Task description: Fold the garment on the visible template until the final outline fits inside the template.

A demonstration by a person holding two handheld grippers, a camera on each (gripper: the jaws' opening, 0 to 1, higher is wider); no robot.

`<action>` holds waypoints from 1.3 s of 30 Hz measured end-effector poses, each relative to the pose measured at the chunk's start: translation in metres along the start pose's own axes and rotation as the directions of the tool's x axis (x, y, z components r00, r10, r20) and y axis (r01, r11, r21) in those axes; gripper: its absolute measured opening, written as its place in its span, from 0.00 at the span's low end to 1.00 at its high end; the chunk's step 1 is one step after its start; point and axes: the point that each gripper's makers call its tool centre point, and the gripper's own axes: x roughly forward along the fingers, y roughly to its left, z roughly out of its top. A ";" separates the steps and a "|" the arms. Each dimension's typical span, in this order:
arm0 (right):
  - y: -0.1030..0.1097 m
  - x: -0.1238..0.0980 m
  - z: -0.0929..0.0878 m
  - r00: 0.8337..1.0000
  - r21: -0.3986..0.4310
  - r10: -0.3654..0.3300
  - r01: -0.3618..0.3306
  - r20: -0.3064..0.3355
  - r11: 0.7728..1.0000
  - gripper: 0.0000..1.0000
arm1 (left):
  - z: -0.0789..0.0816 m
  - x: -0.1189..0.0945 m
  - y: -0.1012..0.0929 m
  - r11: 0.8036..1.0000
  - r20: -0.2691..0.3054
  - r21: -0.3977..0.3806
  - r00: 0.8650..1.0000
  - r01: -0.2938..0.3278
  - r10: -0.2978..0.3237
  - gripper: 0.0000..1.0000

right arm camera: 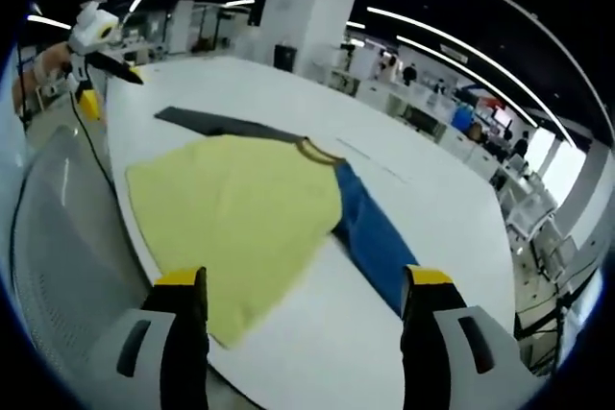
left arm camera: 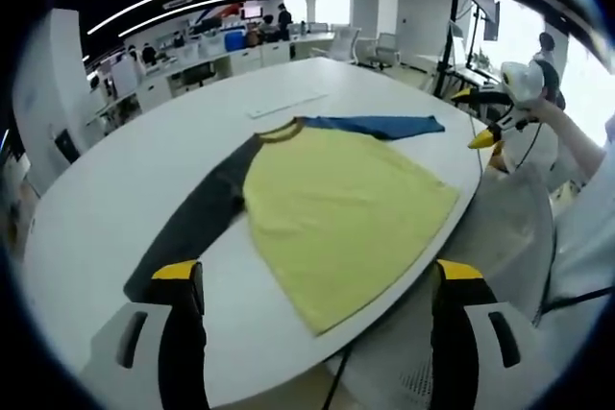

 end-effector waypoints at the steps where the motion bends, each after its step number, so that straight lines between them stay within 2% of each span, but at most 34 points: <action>1: -0.004 0.000 -0.002 1.000 0.000 -0.006 0.006 0.000 1.000 0.79 | 0.001 0.000 0.001 1.000 0.004 -0.001 1.000 -0.005 0.005 0.94; 10: -0.035 0.006 -0.026 0.997 0.023 -0.058 0.059 -0.044 0.998 0.73 | 0.003 0.000 -0.003 1.000 -0.004 0.004 1.000 -0.004 0.004 0.91; 17: -0.054 0.010 -0.050 0.993 0.072 -0.071 0.078 -0.094 0.994 0.59 | 0.006 -0.006 -0.002 1.000 0.010 0.011 1.000 -0.017 0.016 0.89; 21: -0.064 0.013 -0.065 0.990 0.104 -0.077 0.090 -0.119 0.991 0.55 | 0.009 -0.007 -0.002 1.000 0.015 0.013 1.000 -0.024 0.023 0.90; 24: -0.071 0.013 -0.075 0.987 0.123 -0.077 0.095 -0.138 0.988 0.49 | 0.010 -0.008 -0.003 1.000 0.015 0.018 1.000 -0.023 0.023 0.89; 26: -0.076 0.014 -0.080 0.989 0.214 -0.074 0.101 -0.129 0.972 0.45 | 0.011 -0.008 -0.003 1.000 0.015 0.019 1.000 -0.023 0.023 0.88; 28: -0.083 0.014 -0.082 0.990 0.258 -0.072 0.102 -0.124 0.961 0.41 | 0.012 -0.008 -0.004 1.000 0.016 0.021 1.000 -0.021 0.021 0.87; 30: -0.090 0.013 -0.085 0.989 0.259 -0.083 0.113 -0.122 0.959 0.37 | 0.012 -0.008 -0.004 1.000 0.015 0.020 1.000 -0.022 0.021 0.87; 33: -0.103 0.012 -0.093 0.981 0.253 -0.115 0.153 -0.156 0.955 0.37 | 0.013 -0.008 -0.002 0.999 0.014 0.015 0.999 -0.031 0.031 0.91; 36: -0.115 0.012 -0.101 0.978 0.304 -0.134 0.179 -0.163 0.936 0.34 | 0.013 -0.009 -0.002 0.999 0.013 0.014 0.999 -0.032 0.031 0.88; 39: -0.126 0.011 -0.112 0.971 0.310 -0.150 0.203 -0.186 0.929 0.29 | 0.014 -0.010 -0.002 0.999 0.013 0.013 0.999 -0.036 0.036 0.88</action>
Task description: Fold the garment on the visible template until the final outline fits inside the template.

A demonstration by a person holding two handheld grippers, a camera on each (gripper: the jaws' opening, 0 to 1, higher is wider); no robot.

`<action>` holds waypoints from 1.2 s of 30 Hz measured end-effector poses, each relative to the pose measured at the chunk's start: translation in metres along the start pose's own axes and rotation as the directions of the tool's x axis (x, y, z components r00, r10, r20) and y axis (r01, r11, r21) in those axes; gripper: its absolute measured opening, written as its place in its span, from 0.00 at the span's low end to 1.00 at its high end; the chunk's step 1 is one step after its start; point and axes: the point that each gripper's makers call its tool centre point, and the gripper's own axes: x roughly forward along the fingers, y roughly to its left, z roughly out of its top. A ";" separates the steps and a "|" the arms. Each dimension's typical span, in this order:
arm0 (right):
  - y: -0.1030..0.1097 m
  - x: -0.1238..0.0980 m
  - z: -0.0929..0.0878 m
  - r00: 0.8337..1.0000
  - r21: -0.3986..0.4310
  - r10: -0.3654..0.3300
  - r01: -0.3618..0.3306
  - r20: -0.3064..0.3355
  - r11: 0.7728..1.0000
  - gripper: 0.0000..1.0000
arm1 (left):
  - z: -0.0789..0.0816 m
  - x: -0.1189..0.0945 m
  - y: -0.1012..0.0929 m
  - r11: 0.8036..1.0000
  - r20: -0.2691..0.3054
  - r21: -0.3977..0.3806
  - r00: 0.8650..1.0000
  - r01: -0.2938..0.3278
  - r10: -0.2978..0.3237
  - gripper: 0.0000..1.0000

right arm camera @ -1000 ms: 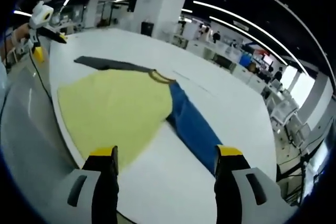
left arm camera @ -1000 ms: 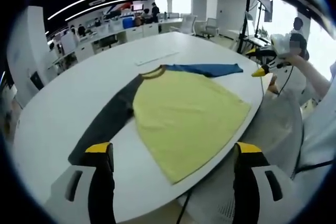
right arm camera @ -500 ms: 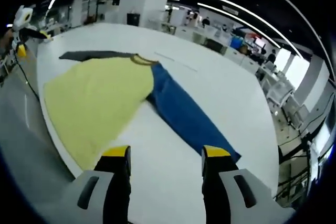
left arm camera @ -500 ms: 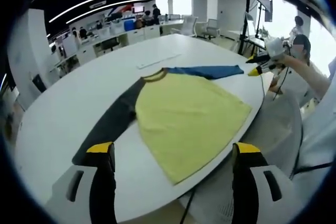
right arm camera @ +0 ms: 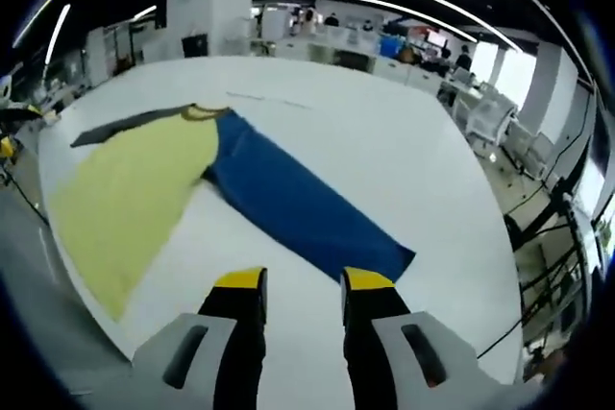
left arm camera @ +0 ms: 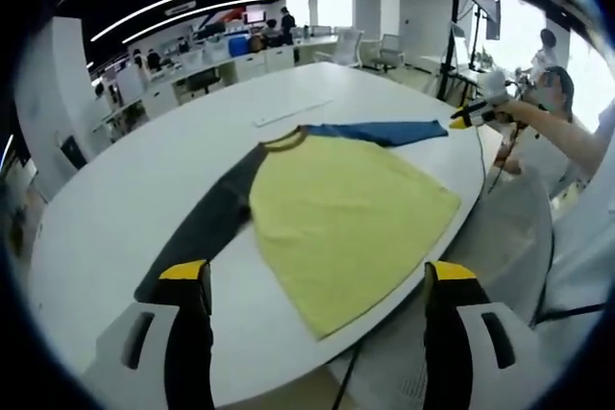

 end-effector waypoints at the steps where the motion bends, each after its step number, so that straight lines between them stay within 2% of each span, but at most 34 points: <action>1: -0.004 0.001 -0.002 1.000 0.002 -0.011 0.011 -0.007 1.000 0.29 | 0.000 -0.001 0.000 1.000 0.001 -0.001 1.000 -0.002 0.002 0.89; 3: -0.017 0.004 -0.009 0.999 0.011 -0.041 0.041 -0.027 0.999 0.30 | 0.000 -0.002 0.001 1.000 0.001 -0.011 1.000 -0.009 0.009 0.91; 7: -0.040 0.014 -0.013 0.998 0.061 -0.066 0.067 -0.021 0.996 0.27 | 0.000 -0.003 0.002 1.000 -0.005 -0.016 1.000 -0.016 0.016 0.90; 17: -0.083 0.038 -0.026 0.992 0.088 -0.108 0.114 -0.064 0.990 0.22 | 0.004 -0.004 0.002 0.999 -0.003 -0.024 1.000 -0.028 0.028 0.91; 20: -0.093 0.045 -0.032 0.990 0.149 -0.123 0.133 -0.073 0.980 0.20 | 0.002 -0.004 -0.001 0.999 -0.012 -0.028 1.000 -0.028 0.028 0.90; 24: -0.099 0.052 -0.038 0.990 0.207 -0.122 0.136 -0.078 0.969 0.19 | 0.000 -0.004 -0.002 0.999 -0.020 -0.033 0.999 -0.032 0.032 0.90; 26: -0.097 0.055 -0.040 0.991 0.276 -0.110 0.128 -0.082 0.953 0.19 | -0.001 -0.004 -0.002 0.999 -0.023 -0.033 0.999 -0.033 0.033 0.89; 29: -0.107 0.062 -0.044 0.989 0.299 -0.119 0.139 -0.087 0.944 0.18 | -0.001 -0.003 -0.002 0.999 -0.029 -0.031 0.999 -0.033 0.032 0.89; 36: -0.104 0.069 -0.053 0.983 0.334 -0.136 0.170 -0.122 0.927 0.19 | -0.003 -0.002 -0.002 0.999 -0.038 -0.036 0.999 -0.037 0.036 0.89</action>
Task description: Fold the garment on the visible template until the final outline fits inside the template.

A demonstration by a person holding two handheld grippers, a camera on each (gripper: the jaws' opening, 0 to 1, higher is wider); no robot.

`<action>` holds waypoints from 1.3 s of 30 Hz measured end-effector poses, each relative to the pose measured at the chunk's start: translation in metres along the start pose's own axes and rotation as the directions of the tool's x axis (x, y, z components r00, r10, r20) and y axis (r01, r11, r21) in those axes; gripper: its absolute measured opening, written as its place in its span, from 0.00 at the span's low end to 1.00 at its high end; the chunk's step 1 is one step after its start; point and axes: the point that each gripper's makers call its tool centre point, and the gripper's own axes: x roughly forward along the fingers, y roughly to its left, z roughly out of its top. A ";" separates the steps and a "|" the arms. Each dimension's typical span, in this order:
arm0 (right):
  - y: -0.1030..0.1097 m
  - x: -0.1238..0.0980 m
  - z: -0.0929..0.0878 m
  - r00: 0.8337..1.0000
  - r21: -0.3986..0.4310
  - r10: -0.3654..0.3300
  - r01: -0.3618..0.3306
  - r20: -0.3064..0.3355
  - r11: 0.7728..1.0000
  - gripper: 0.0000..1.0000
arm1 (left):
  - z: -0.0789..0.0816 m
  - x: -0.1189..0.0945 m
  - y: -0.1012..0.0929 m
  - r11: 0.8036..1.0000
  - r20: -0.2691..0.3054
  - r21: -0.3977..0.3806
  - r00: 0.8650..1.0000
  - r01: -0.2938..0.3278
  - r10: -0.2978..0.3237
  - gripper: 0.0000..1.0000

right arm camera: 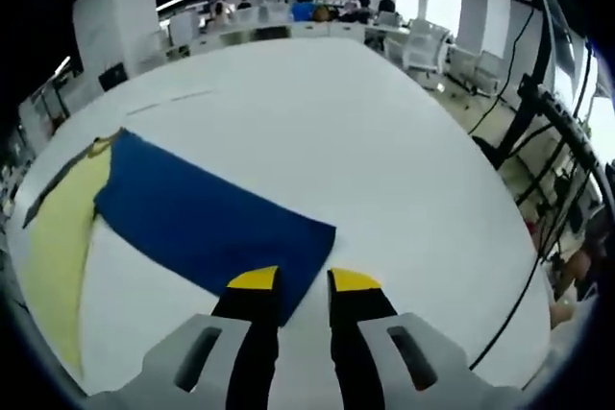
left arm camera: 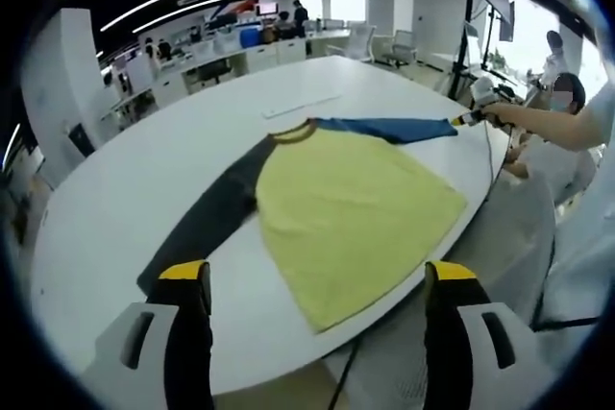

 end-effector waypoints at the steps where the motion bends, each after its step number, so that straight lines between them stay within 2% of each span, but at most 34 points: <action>1: 0.000 0.001 0.000 1.000 0.007 0.002 -0.002 0.002 1.000 0.19 | -0.001 0.000 0.000 1.000 -0.003 0.000 1.000 0.000 0.000 0.89; 17: -0.001 0.010 -0.006 1.000 0.019 -0.018 0.018 -0.021 1.000 0.19 | -0.004 0.004 -0.002 1.000 -0.019 -0.006 1.000 0.013 -0.013 0.87; 21: 0.000 0.009 -0.003 1.000 0.030 -0.021 0.021 -0.005 0.999 0.18 | -0.004 0.003 -0.001 1.000 -0.020 -0.009 1.000 0.010 -0.011 0.87; 25: 0.004 0.010 -0.001 1.000 -0.030 -0.019 0.019 -0.010 0.999 0.16 | -0.005 0.003 0.000 1.000 -0.023 -0.012 1.000 0.009 -0.009 0.87; 35: 0.001 0.011 -0.002 1.000 -0.025 -0.025 0.024 -0.013 0.999 0.15 | -0.003 0.003 -0.001 1.000 -0.017 -0.014 1.000 0.014 -0.014 0.87; 39: 0.005 0.012 -0.002 1.000 -0.034 -0.014 0.014 -0.011 0.999 0.09 | -0.003 0.002 0.000 1.000 -0.015 -0.016 1.000 0.012 -0.012 0.87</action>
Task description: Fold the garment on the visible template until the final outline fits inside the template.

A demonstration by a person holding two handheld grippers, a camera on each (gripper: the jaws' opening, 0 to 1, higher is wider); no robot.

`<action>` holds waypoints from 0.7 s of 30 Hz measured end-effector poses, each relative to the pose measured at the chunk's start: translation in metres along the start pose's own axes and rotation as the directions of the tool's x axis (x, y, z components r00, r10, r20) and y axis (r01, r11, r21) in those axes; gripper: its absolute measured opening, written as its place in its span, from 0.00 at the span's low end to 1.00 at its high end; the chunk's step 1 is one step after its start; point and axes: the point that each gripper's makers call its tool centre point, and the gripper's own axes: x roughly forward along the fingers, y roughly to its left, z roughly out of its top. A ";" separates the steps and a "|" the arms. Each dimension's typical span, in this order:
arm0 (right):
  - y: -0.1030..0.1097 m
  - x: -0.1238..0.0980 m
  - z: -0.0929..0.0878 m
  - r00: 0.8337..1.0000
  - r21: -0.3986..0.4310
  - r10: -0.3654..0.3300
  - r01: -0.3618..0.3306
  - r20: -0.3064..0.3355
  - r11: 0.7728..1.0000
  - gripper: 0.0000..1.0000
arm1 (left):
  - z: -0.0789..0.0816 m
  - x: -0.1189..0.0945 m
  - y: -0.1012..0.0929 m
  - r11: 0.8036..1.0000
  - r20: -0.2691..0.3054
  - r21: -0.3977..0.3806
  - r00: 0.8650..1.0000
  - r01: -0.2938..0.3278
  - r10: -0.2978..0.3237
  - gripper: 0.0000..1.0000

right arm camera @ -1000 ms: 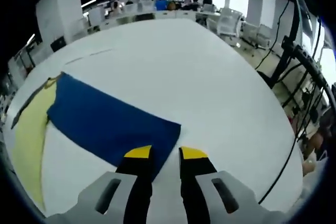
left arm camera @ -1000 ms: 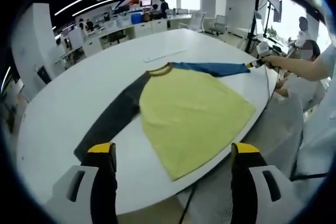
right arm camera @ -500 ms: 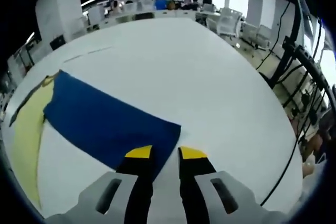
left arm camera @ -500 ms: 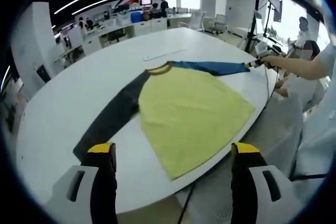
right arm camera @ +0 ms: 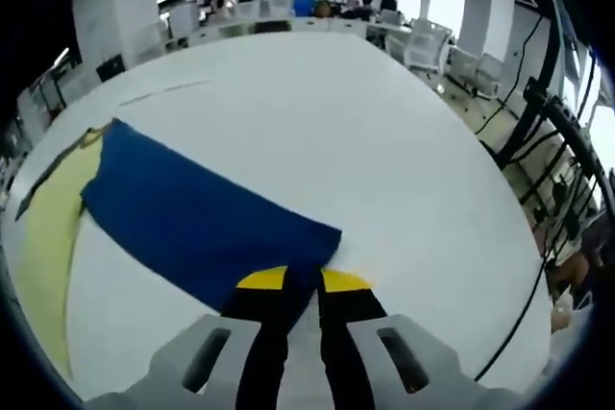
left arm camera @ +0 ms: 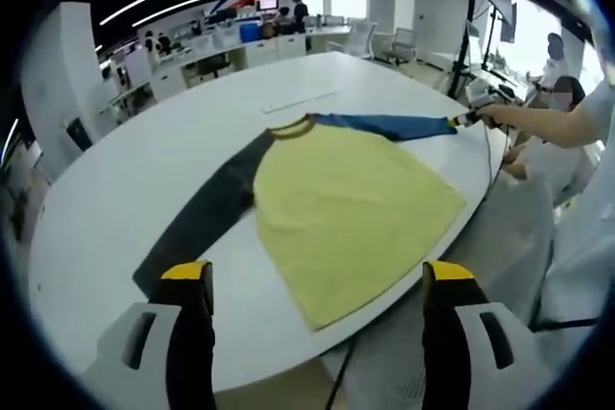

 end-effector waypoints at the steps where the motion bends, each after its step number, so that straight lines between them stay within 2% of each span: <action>1: 0.000 0.001 0.000 1.000 0.001 0.001 -0.001 -0.003 1.000 0.08 | 0.000 0.000 0.000 1.000 0.001 -0.001 1.000 0.001 -0.001 0.87; 15: -0.002 0.003 0.001 1.000 0.019 -0.012 0.012 -0.008 1.000 0.04 | -0.001 -0.003 0.002 1.000 0.010 -0.010 1.000 -0.002 0.002 0.87; 17: -0.009 0.009 0.005 1.000 -0.014 -0.008 0.008 -0.005 1.000 0.04 | -0.001 -0.003 0.003 1.000 0.011 -0.012 1.000 -0.006 0.006 0.87; 21: -0.018 0.017 0.010 1.000 -0.023 -0.016 0.015 -0.016 1.000 0.04 | -0.004 -0.005 0.005 1.000 0.011 -0.019 1.000 -0.011 0.011 0.86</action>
